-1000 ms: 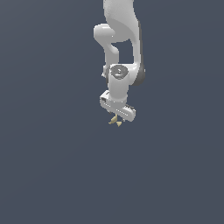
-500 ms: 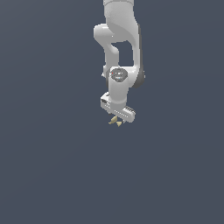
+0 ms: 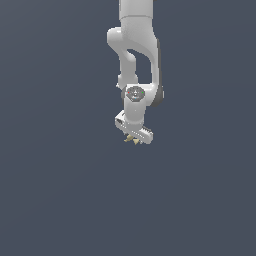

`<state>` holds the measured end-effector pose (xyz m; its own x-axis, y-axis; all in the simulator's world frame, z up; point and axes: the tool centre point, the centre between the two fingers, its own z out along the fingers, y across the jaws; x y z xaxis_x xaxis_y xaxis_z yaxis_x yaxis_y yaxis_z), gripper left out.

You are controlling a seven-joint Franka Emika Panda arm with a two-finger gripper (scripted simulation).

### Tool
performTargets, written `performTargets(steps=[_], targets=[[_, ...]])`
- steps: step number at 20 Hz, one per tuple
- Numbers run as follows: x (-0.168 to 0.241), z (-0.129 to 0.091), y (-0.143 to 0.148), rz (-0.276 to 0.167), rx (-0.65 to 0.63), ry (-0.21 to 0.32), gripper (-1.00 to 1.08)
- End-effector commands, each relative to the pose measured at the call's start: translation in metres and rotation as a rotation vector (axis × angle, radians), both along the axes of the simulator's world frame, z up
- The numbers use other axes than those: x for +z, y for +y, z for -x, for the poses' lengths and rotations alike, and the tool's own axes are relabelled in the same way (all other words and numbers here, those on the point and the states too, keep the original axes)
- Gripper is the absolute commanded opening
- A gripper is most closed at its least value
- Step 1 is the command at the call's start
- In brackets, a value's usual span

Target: Pick up the object and move it to a goal position.

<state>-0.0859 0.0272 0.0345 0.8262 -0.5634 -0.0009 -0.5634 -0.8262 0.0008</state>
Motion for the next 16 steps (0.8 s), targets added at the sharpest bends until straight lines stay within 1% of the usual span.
performTargets(steps=[1, 2, 13, 16], targets=[[-0.0022, -0.0006, 0.0001, 0.0, 0.0, -0.001, 1.0], [-0.0022, -0.0006, 0.0001, 0.0, 0.0, -0.001, -1.0], [-0.0014, -0.001, -0.0008, 0.0, -0.001, -0.002, -1.0], [0.0004, -0.0009, -0.0066, 0.0, -0.001, -0.002, -1.0]])
